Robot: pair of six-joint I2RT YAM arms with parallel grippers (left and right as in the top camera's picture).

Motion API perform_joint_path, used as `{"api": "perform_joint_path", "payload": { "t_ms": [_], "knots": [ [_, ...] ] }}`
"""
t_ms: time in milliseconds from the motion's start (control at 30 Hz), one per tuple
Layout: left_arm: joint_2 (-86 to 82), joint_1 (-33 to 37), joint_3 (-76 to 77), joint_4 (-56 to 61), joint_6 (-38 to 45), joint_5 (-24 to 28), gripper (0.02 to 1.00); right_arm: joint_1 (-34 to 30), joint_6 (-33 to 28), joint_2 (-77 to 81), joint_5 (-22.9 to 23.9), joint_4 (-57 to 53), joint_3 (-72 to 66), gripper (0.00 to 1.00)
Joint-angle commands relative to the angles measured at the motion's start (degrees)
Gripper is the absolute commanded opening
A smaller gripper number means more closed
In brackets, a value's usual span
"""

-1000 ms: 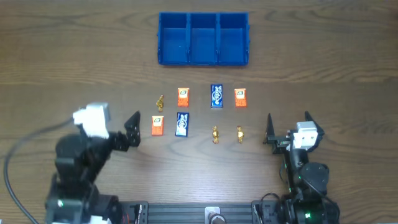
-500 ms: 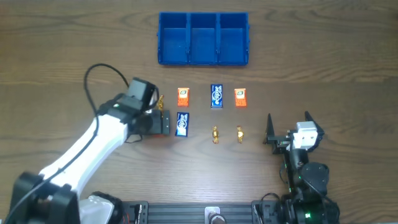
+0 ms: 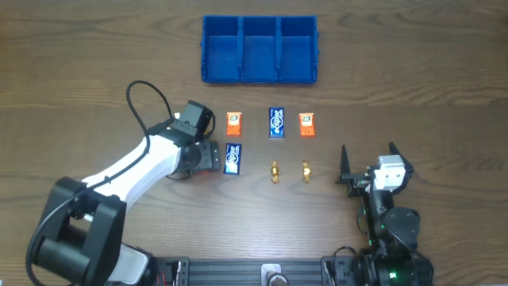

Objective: Sort Candies Into Trays

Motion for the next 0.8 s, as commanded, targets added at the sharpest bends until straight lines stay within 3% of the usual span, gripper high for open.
{"api": "perform_joint_path", "payload": {
  "t_ms": [33,333,600,800],
  "knots": [
    [2.3,-2.0,1.2,1.6,-0.8,-1.5,0.792,0.3,-0.5,-0.4,-0.1,-0.2,-0.2,0.998],
    [2.9,-2.4,1.2,2.3,-0.8,-1.6,0.316,0.3,-0.5,-0.4,-0.1,-0.2,-0.2,0.998],
    [-2.8,-2.3,4.4,1.7,-3.1,-3.7,0.279,0.3,-0.5,-0.4,-0.1,-0.2,-0.2,0.998],
    [-5.6,-1.5,25.1,-8.9,-3.0,-10.0,0.281,0.3,-0.5,-0.4,-0.1,-0.2,-0.2,0.998]
  ]
}}
